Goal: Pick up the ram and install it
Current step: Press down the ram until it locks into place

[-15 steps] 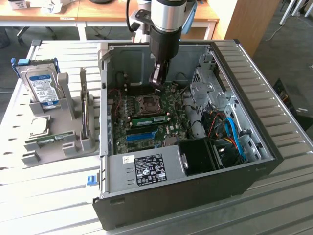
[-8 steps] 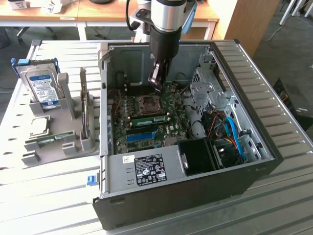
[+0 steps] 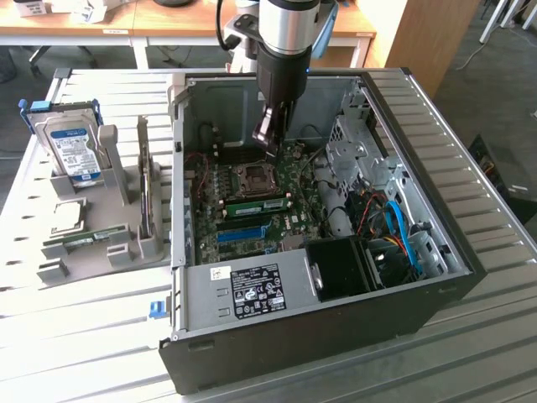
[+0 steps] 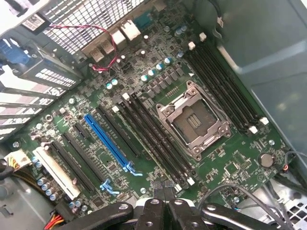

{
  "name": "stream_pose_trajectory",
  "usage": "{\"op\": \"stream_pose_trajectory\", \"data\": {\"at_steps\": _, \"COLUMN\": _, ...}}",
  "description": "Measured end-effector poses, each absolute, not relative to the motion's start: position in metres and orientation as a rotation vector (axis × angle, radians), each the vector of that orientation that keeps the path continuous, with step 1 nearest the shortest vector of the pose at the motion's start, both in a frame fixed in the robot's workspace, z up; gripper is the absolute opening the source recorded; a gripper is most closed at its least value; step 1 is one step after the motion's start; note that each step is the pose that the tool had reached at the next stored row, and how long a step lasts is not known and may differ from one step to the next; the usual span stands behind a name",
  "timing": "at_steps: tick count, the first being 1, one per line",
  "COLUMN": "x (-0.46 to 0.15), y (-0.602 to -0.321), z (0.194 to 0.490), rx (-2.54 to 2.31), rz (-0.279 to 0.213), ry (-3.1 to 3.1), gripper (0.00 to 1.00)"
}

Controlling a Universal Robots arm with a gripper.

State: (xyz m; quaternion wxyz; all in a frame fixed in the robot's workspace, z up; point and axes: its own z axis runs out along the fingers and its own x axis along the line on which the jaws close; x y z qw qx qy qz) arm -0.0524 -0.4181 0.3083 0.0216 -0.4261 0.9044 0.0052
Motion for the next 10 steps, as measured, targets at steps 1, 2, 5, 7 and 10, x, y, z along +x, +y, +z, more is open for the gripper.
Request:
{"op": "stream_pose_trajectory", "data": {"at_steps": 1, "x": -0.0524, "y": -0.4181, "z": 0.3083, "rx": -1.313, "rz": 0.016, "ry": 2.806, "gripper": 0.11}}
{"op": "stream_pose_trajectory", "data": {"at_steps": 2, "x": -0.0524, "y": -0.4181, "z": 0.3084, "rx": -1.305, "rz": 0.016, "ry": 2.810, "gripper": 0.11}}
{"op": "stream_pose_trajectory", "data": {"at_steps": 5, "x": -0.0524, "y": -0.4181, "z": 0.3083, "rx": -1.280, "rz": 0.015, "ry": 2.822, "gripper": 0.11}}
{"op": "stream_pose_trajectory", "data": {"at_steps": 7, "x": -0.0525, "y": -0.4181, "z": 0.3083, "rx": -1.263, "rz": 0.015, "ry": 2.829, "gripper": 0.11}}
{"op": "stream_pose_trajectory", "data": {"at_steps": 10, "x": -0.0525, "y": -0.4181, "z": 0.3084, "rx": -1.235, "rz": 0.014, "ry": 2.841, "gripper": 0.11}}
